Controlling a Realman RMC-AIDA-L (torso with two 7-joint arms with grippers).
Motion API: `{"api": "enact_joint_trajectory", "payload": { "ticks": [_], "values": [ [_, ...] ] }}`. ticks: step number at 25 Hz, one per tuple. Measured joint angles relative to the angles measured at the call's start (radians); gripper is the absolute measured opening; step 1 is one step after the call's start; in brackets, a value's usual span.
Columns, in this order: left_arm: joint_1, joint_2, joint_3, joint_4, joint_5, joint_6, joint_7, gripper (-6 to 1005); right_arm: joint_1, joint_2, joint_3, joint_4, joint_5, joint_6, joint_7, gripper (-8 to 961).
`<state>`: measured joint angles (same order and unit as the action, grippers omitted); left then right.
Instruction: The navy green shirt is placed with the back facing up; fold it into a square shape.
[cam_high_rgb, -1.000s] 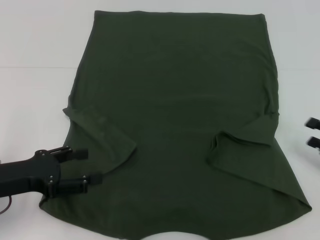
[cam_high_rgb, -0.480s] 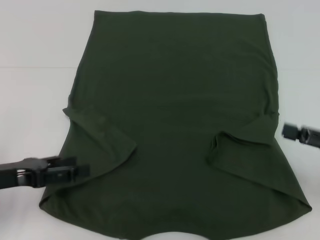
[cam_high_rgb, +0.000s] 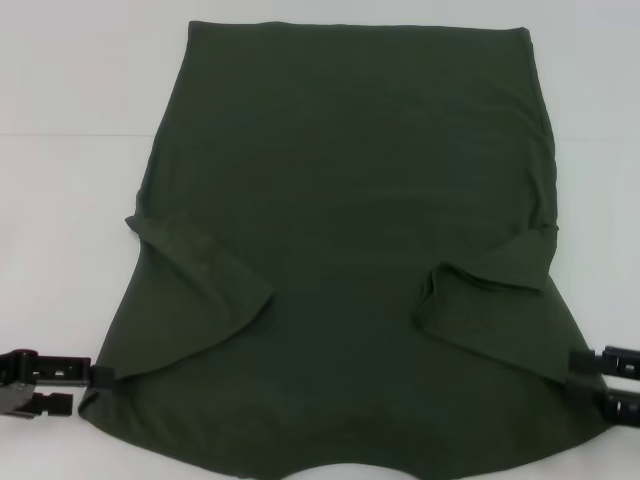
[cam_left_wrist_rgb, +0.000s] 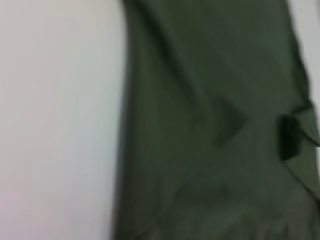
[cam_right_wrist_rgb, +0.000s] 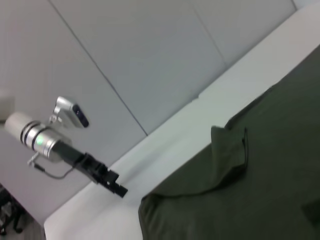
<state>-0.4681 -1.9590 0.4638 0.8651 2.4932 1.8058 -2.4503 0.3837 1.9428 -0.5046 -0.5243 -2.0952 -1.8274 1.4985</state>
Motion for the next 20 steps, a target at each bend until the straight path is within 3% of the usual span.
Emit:
{"api": "enact_joint_trajectory", "payload": {
  "ticks": [7, 20],
  "values": [
    [-0.040, -0.003, 0.031, -0.011, 0.071, -0.105, -0.105, 892, -0.001, 0.007, 0.000, 0.003, -0.021, 0.006, -0.026, 700],
    [-0.062, -0.009, 0.073, -0.046, 0.100, -0.186, -0.131, 877, 0.005, 0.014, 0.004, 0.007, -0.059, 0.020, -0.021, 707]
  ]
}}
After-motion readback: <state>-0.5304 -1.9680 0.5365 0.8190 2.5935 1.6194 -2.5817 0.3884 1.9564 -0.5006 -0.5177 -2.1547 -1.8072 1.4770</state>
